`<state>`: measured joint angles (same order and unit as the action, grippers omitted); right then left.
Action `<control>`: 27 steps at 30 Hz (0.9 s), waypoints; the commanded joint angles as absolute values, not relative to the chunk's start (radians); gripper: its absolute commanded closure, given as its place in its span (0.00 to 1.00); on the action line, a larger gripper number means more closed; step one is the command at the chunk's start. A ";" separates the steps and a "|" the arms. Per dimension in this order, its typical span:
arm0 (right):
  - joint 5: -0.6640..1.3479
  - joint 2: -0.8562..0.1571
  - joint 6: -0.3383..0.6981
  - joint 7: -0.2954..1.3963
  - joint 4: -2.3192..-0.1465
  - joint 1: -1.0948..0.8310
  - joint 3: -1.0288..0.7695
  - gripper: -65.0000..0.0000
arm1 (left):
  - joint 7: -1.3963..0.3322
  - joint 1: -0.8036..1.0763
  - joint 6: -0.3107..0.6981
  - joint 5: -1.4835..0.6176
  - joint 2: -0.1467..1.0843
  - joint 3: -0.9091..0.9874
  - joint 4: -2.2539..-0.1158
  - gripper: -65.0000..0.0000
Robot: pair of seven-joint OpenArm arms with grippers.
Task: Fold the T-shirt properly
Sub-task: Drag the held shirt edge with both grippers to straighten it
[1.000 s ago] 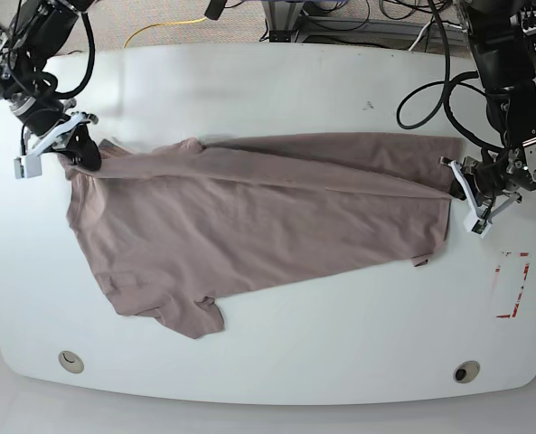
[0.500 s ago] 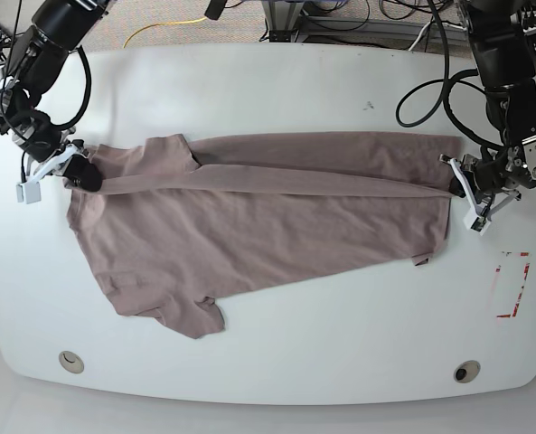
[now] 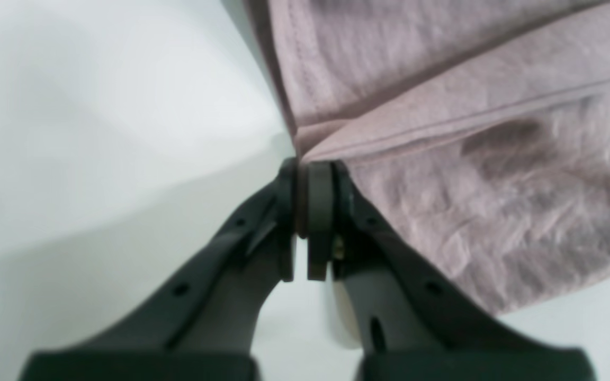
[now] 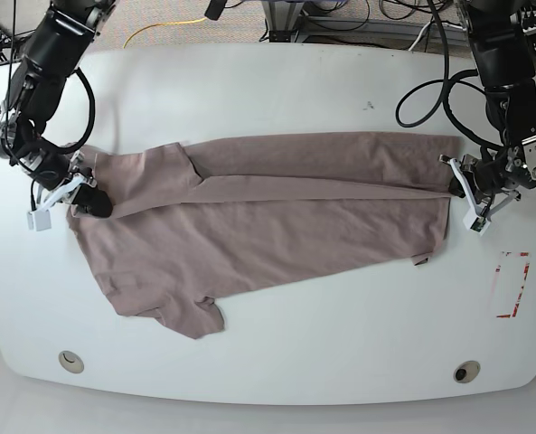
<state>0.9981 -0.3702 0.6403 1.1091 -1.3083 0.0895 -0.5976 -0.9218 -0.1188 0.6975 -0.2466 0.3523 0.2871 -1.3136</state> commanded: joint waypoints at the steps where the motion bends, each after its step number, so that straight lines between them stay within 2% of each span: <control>1: 1.023 -0.421 0.647 1.056 -1.268 0.136 -0.567 1.00 | -0.906 -0.139 0.698 -0.249 0.371 0.294 -1.333 0.98; 4: 1.021 -0.466 0.647 1.043 -1.179 0.165 -0.522 1.00 | -0.906 -0.139 0.698 -0.249 0.371 0.294 -1.333 0.98; 6: 1.021 -0.496 0.647 1.009 -1.115 0.189 -0.486 0.95 | -0.906 -0.142 0.698 -0.249 0.371 0.294 -1.333 0.98; 11: 1.021 -0.553 0.647 0.964 -1.092 0.185 -0.453 0.58 | -0.906 -0.145 0.698 -0.251 0.371 0.294 -1.333 0.97; 13: 1.023 -0.572 0.647 0.961 -1.095 0.160 -0.455 0.42 | -0.909 -0.147 0.698 -0.252 0.371 0.294 -1.334 0.91; 15: 1.026 -0.588 0.647 0.961 -1.102 0.142 -0.455 0.35 | -0.911 -0.147 0.698 -0.252 0.371 0.294 -1.351 0.82; 19: 1.024 -0.622 0.645 0.958 -1.133 0.076 -0.455 0.34 | -0.912 -0.137 0.698 -0.254 0.366 0.297 -1.434 0.61; 21: 1.024 -0.636 0.644 0.957 -1.150 0.042 -0.455 0.34 | -0.931 -0.110 0.698 -0.257 0.366 0.298 -1.483 0.54; 27: 1.021 -0.644 0.644 0.951 -1.165 -0.039 -0.456 0.34 | -1.017 -0.053 0.698 -0.259 0.346 0.300 -1.646 0.52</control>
<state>0.9985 -0.6151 0.6361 0.9722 -1.1465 -0.0425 -0.4488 -1.0164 -0.0448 0.6979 -0.2520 0.3466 0.2935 -1.5917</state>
